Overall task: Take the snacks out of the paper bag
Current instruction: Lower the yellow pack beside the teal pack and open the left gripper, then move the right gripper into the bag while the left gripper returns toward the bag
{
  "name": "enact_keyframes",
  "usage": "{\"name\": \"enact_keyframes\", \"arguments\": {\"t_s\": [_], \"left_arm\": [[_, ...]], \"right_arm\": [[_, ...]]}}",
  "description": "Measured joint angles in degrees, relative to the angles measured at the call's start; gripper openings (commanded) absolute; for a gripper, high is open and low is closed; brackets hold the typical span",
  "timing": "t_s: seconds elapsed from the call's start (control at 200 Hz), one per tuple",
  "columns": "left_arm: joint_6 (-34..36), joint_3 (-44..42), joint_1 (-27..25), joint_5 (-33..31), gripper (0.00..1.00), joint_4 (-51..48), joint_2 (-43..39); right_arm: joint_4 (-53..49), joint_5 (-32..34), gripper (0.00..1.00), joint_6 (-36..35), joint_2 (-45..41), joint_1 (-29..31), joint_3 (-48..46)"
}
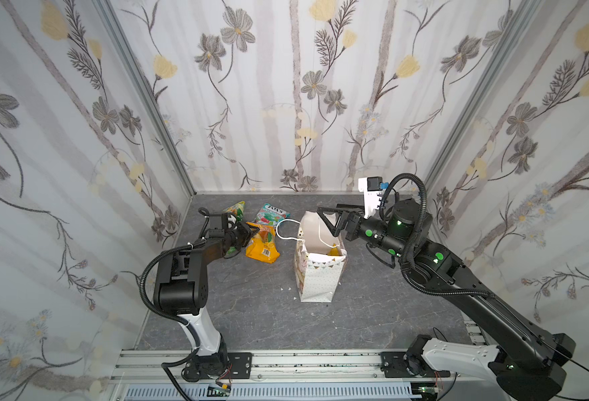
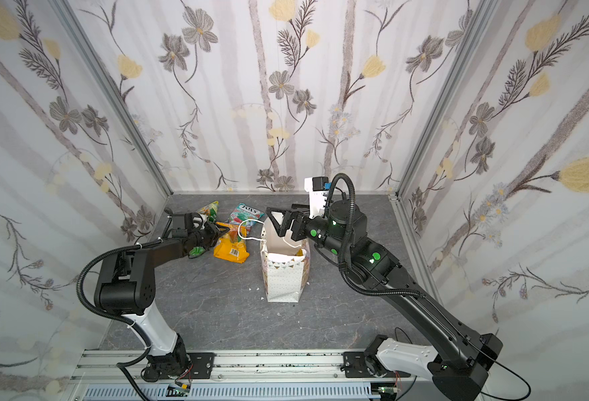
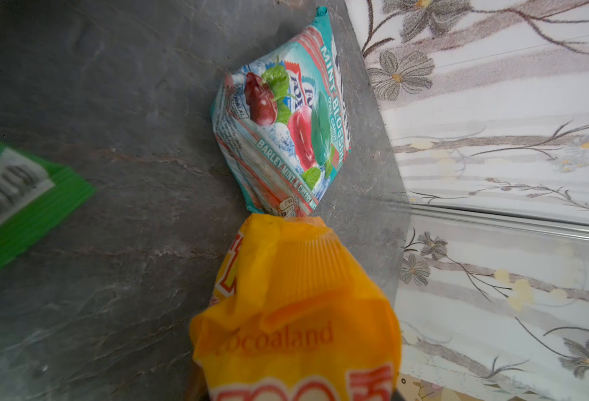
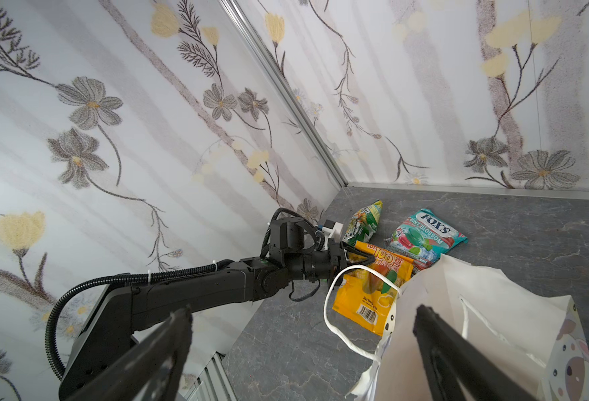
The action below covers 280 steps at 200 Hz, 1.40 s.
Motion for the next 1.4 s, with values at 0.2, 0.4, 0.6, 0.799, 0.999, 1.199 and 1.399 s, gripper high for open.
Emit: {"name": "enact_keyframes", "arguments": {"t_s": [0.2, 0.4, 0.6, 0.799, 0.999, 1.199, 1.399], "left_arm": [[7.0, 4.3, 0.0, -4.9, 0.57, -10.3, 0.2], [12.7, 8.1, -0.2, -11.5, 0.69, -19.6, -0.3], [16.9, 9.9, -0.2, -16.5, 0.80, -25.3, -3.6], [17.8, 9.7, -0.4, -17.3, 0.81, -26.7, -11.9], [18.2, 7.5, -2.2, -15.2, 0.81, -25.7, -26.2], [20.8, 7.7, -5.7, -13.2, 0.83, -25.4, -39.5], [27.0, 13.1, -10.3, -10.5, 0.91, -29.1, -45.4]], "right_arm": [[-0.1, 0.0, 0.99, 0.3, 0.0, 0.0, 0.0], [-0.8, 0.0, 0.99, 0.3, 0.0, 0.0, 0.0], [-1.4, 0.1, 0.99, 0.3, -0.4, 0.0, 0.0], [-2.3, 0.2, 0.98, 0.3, 0.2, 0.0, 1.0], [-5.8, -1.6, 0.90, -0.1, 4.8, 0.0, 5.9], [-13.4, -3.7, 0.73, -0.4, 11.6, 0.0, 12.3], [-20.6, -3.5, 0.60, -0.8, 16.8, 0.0, 15.1]]}}
